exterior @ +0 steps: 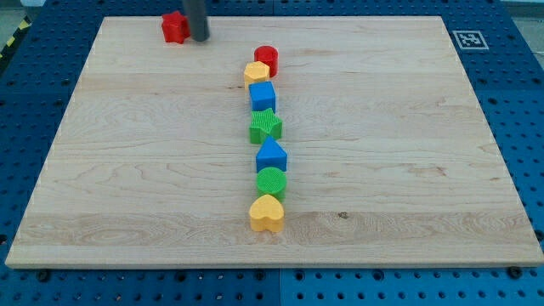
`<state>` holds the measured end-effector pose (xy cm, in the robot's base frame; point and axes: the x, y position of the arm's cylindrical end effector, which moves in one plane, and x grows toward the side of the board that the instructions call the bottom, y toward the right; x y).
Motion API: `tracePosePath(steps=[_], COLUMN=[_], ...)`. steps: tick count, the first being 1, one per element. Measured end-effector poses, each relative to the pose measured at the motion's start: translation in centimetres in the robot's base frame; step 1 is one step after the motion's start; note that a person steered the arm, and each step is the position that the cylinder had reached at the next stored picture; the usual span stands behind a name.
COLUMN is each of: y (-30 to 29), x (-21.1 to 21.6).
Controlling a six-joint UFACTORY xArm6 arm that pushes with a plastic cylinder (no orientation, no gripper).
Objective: Place your arm to the right of the red circle
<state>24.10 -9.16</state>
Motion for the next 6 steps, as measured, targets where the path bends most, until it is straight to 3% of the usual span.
tracePosePath(steps=[1,2,3,6], y=[11.5,20.7,20.5,13.9], x=[1.6,8.0,11.8,9.5])
